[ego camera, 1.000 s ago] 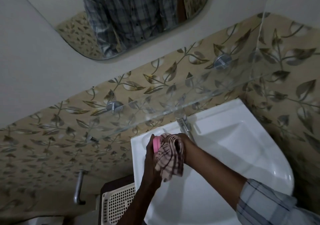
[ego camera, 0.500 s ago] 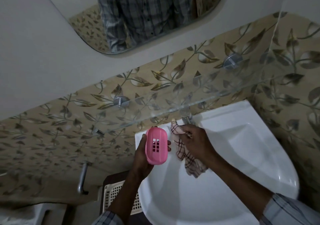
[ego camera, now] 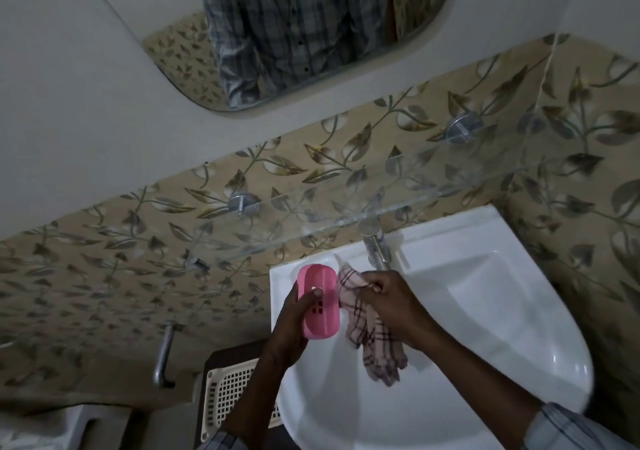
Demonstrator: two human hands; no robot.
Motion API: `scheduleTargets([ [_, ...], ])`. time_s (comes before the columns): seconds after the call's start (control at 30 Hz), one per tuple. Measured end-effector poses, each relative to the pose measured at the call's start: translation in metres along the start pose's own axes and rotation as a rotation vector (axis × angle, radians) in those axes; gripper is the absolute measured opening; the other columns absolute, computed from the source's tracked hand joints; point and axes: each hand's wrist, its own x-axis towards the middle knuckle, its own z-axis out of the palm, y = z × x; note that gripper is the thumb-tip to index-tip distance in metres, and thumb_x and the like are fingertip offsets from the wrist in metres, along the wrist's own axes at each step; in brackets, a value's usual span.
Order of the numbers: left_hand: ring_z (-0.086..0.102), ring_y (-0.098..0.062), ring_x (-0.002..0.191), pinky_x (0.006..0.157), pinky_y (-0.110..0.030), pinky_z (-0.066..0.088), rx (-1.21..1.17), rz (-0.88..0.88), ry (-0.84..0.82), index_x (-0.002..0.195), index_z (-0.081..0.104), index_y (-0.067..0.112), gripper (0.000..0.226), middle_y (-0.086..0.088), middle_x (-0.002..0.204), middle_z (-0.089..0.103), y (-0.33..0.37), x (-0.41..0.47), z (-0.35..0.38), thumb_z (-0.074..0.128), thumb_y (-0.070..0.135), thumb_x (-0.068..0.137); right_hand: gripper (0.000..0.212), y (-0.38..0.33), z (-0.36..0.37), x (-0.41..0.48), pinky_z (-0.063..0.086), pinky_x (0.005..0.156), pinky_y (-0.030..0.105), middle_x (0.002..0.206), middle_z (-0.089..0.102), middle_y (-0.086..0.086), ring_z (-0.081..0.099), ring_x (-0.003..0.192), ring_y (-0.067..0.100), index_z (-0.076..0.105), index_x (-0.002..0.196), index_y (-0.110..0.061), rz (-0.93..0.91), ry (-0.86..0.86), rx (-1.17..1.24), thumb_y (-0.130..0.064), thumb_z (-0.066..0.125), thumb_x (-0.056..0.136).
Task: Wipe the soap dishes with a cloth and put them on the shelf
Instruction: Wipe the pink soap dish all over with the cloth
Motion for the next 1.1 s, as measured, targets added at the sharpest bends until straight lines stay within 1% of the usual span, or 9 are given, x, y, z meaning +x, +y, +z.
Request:
scheduleTargets([
  [0.23, 0.068, -0.011, 0.074, 0.068, -0.026, 0.053, 0.396, 0.288, 0.214, 0.089, 0.08, 0.03, 0.018, 0.002, 0.083, 0.078, -0.001, -0.01, 0.013, 0.07, 0.019, 0.078, 0.043, -0.014, 0.004, -0.002, 0.043, 0.084, 0.001, 0.117, 0.066, -0.012, 0.062, 0.104, -0.002, 0.063, 0.129, -0.023, -0.139, 0.15, -0.175, -0.002, 0.051, 0.094],
  [0.33, 0.062, -0.008, 0.061, 0.059, -0.027, 0.05, 0.474, 0.386, 0.268, 0.069, 0.074, 0.025, 0.015, 0.004, 0.066, 0.073, 0.004, -0.015, 0.033, 0.066, 0.018, 0.079, 0.054, -0.015, 0.042, -0.018, 0.023, 0.119, 0.026, 0.149, 0.045, 0.0, 0.034, 0.142, 0.013, 0.048, 0.142, -0.015, -0.397, -0.004, -0.416, 0.004, 0.043, 0.092],
  [0.47, 0.052, -0.016, 0.056, 0.052, -0.037, 0.045, 0.413, 0.453, 0.378, 0.065, 0.065, 0.004, 0.02, -0.012, 0.057, 0.064, 0.006, -0.021, 0.043, 0.06, 0.012, 0.083, 0.079, -0.004, 0.054, -0.018, 0.003, 0.123, 0.046, 0.16, 0.019, 0.003, 0.002, 0.15, 0.025, 0.029, 0.149, -0.014, -0.508, -0.015, -0.622, 0.009, 0.057, 0.079],
  [0.57, 0.051, -0.014, 0.055, 0.053, -0.034, 0.042, 0.42, 0.474, 0.427, 0.059, 0.063, 0.018, 0.029, 0.001, 0.056, 0.061, 0.004, -0.024, 0.043, 0.061, 0.006, 0.084, 0.052, -0.015, 0.074, -0.019, 0.025, 0.119, 0.048, 0.155, 0.03, 0.012, 0.025, 0.147, 0.028, 0.037, 0.145, -0.003, -0.413, 0.102, -0.479, -0.003, 0.047, 0.093],
  [0.67, 0.05, -0.014, 0.059, 0.054, -0.036, 0.041, 0.371, 0.486, 0.494, 0.06, 0.058, 0.011, 0.027, -0.004, 0.059, 0.057, 0.001, -0.025, 0.039, 0.057, 0.009, 0.087, 0.054, -0.017, 0.088, -0.025, 0.002, 0.123, 0.036, 0.162, 0.011, 0.004, 0.007, 0.151, 0.02, 0.026, 0.151, -0.015, -0.424, -0.007, -0.592, -0.026, 0.015, 0.099],
  [0.8, 0.053, -0.012, 0.059, 0.054, -0.029, 0.044, 0.294, 0.469, 0.446, 0.07, 0.072, 0.008, 0.014, 0.002, 0.06, 0.065, 0.004, -0.029, 0.04, 0.066, -0.001, 0.078, 0.054, -0.02, 0.079, -0.012, 0.007, 0.121, 0.028, 0.16, 0.022, 0.009, 0.014, 0.15, 0.024, 0.033, 0.149, -0.006, -0.327, 0.102, -0.477, -0.001, 0.041, 0.095],
  [0.9, 0.042, -0.009, 0.054, 0.051, -0.029, 0.035, 0.334, 0.505, 0.461, 0.062, 0.062, 0.004, 0.014, 0.002, 0.053, 0.053, 0.008, -0.027, 0.039, 0.061, 0.001, 0.075, 0.06, -0.019, 0.09, -0.011, 0.014, 0.122, 0.04, 0.157, 0.03, 0.014, 0.02, 0.148, 0.026, 0.034, 0.149, -0.007, -0.367, 0.085, -0.644, -0.029, 0.031, 0.093],
  [1.0, 0.059, -0.009, 0.057, 0.053, -0.024, 0.049, 0.25, 0.526, 0.453, 0.076, 0.077, 0.016, 0.015, 0.001, 0.062, 0.07, 0.013, -0.032, 0.038, 0.067, 0.005, 0.072, 0.046, 0.0, 0.073, -0.009, 0.049, 0.085, 0.039, 0.109, 0.068, 0.007, 0.066, 0.102, 0.02, 0.061, 0.12, -0.028, -0.354, 0.119, -0.689, -0.054, 0.043, 0.086],
  [1.1, 0.064, -0.012, 0.066, 0.06, -0.023, 0.053, 0.203, 0.538, 0.424, 0.082, 0.078, 0.021, 0.017, 0.0, 0.072, 0.072, 0.017, -0.032, 0.041, 0.072, 0.006, 0.075, 0.02, 0.013, 0.06, -0.016, 0.048, 0.065, 0.031, 0.09, 0.064, -0.006, 0.064, 0.08, 0.016, 0.05, 0.103, -0.035, -0.338, 0.13, -0.711, -0.033, 0.045, 0.084],
])
